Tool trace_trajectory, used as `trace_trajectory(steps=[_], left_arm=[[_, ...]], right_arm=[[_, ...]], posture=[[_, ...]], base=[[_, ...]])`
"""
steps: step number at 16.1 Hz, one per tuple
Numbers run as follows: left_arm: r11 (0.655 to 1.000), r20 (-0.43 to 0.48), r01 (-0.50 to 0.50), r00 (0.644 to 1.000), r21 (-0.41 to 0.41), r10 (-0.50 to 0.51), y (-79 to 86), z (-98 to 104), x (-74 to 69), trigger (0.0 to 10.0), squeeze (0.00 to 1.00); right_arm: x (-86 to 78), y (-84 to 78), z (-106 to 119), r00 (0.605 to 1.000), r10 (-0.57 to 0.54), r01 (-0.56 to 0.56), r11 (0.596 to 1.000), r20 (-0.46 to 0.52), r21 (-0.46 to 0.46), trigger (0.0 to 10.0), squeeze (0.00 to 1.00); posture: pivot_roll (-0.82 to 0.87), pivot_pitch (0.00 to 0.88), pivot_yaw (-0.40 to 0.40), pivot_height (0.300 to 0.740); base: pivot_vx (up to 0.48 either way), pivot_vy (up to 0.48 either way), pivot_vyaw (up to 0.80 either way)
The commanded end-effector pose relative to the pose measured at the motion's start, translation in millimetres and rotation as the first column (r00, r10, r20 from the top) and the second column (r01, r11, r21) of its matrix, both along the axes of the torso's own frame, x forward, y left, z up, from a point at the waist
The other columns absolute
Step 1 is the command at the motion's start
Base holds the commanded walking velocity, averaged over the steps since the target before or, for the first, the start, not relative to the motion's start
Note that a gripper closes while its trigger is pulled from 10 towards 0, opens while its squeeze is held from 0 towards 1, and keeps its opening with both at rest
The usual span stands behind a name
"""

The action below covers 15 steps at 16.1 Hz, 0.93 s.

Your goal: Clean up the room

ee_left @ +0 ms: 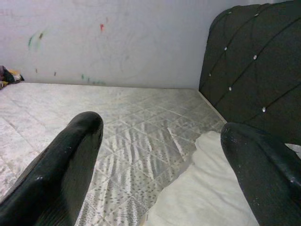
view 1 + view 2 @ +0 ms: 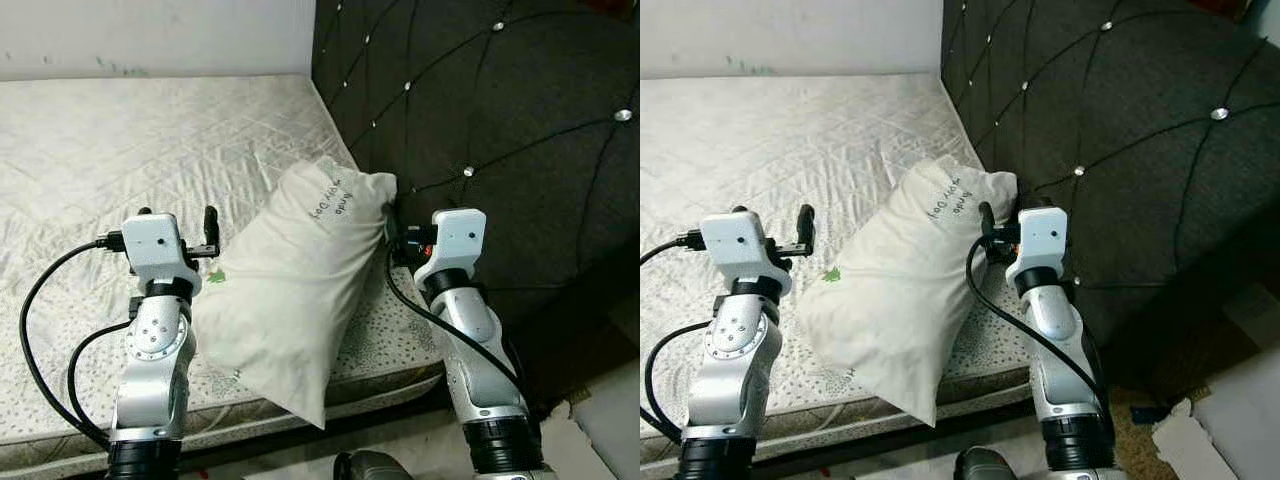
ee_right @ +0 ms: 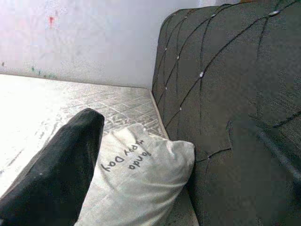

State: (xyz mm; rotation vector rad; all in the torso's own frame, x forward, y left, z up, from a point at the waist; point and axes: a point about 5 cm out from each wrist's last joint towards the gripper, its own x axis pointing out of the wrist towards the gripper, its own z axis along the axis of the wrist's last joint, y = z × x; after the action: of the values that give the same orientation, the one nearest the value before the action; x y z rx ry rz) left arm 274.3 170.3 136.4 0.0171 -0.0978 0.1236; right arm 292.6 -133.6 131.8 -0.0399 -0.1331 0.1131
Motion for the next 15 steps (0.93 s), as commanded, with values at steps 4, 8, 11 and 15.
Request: trace_trajectory(steps=[4,8,11,15], left_arm=[[1.000,0.001,-0.004,1.000,0.004,0.004,-1.3,1,3.0,10.0,0.00],[0.999,0.008,-0.033,0.999,0.013,0.033,2.0,3,4.3,10.0,0.00],[0.997,0.006,-0.073,0.997,0.015,0.073,7.8,3,5.0,10.0,0.00],[0.995,0.002,-0.099,0.995,0.023,0.099,11.0,2,4.4,10.0,0.00]], right_arm=[[-0.9,-0.7,1,1.000,0.014,-0.014,1.000,-0.003,0.000,10.0,0.00],[0.7,1.0,0,0.999,0.031,-0.031,1.000,-0.009,0.001,10.0,0.00],[1.4,3.1,-1,0.999,0.051,-0.051,0.999,-0.012,-0.006,10.0,0.00],[2.2,2.9,-1,0.998,0.058,-0.058,0.998,-0.015,-0.012,10.0,0.00]], posture=[[0.01,0.017,-0.022,0.670],[0.01,0.017,-0.026,0.665],[0.01,0.017,-0.028,0.665],[0.01,0.018,-0.031,0.661]], base=[[0.000,0.000,0.00],[0.000,0.000,0.00],[0.000,0.000,0.00],[0.000,0.000,0.00]])
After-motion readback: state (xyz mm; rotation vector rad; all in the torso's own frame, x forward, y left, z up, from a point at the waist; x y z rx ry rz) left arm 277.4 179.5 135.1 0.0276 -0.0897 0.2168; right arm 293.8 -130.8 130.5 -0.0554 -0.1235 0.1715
